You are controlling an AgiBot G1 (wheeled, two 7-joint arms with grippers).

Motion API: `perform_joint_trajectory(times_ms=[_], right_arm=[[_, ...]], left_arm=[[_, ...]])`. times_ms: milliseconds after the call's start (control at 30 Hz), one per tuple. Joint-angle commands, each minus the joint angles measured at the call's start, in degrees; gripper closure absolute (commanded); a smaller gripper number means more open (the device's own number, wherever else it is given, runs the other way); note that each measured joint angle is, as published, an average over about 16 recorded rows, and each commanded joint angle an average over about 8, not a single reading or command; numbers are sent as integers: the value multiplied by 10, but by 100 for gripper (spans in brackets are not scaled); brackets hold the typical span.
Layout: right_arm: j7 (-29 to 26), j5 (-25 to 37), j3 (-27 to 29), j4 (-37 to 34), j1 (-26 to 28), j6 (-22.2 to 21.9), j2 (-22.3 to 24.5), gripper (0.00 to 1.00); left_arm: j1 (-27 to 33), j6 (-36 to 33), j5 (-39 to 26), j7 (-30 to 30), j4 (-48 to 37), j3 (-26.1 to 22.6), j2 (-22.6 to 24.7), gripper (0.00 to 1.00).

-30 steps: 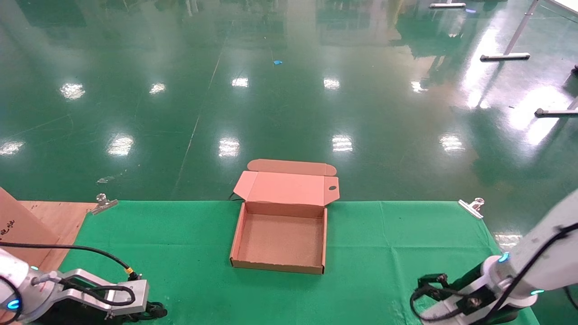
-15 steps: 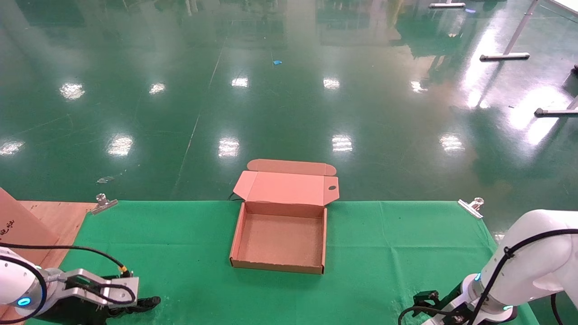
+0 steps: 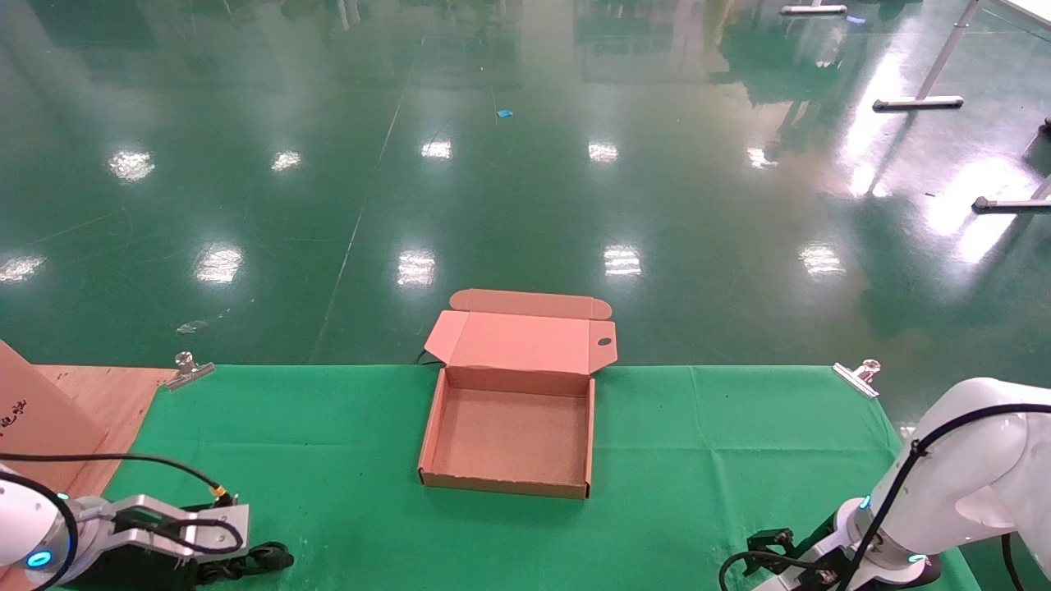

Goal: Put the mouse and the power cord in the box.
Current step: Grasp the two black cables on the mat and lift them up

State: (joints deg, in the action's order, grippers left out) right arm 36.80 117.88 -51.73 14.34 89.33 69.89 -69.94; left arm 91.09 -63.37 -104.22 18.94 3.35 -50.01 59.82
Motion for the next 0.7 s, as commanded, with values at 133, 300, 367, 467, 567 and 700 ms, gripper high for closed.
perform_joint_trajectory(times_ms=[133, 300, 367, 467, 567, 700], right_arm=[[18, -4, 2, -30, 6, -6, -7, 12], [33, -6, 4, -51, 12, -11, -10, 44], [37, -6, 4, -58, 14, -14, -11, 64], [43, -7, 5, -69, 16, -19, -13, 88], [48, -7, 5, -78, 17, -24, -16, 100], [54, -8, 6, -88, 20, -30, -20, 100]], left_arm=[[4, 19, -8, -5, -17, -5, -1, 0], [9, 41, -10, -12, -25, -6, -4, 13], [10, 45, -9, -12, -26, -6, -4, 38], [9, 45, -8, -8, -25, -5, -3, 76], [7, 42, -8, -3, -25, -5, -1, 100], [5, 36, -7, 3, -26, -4, -1, 100]])
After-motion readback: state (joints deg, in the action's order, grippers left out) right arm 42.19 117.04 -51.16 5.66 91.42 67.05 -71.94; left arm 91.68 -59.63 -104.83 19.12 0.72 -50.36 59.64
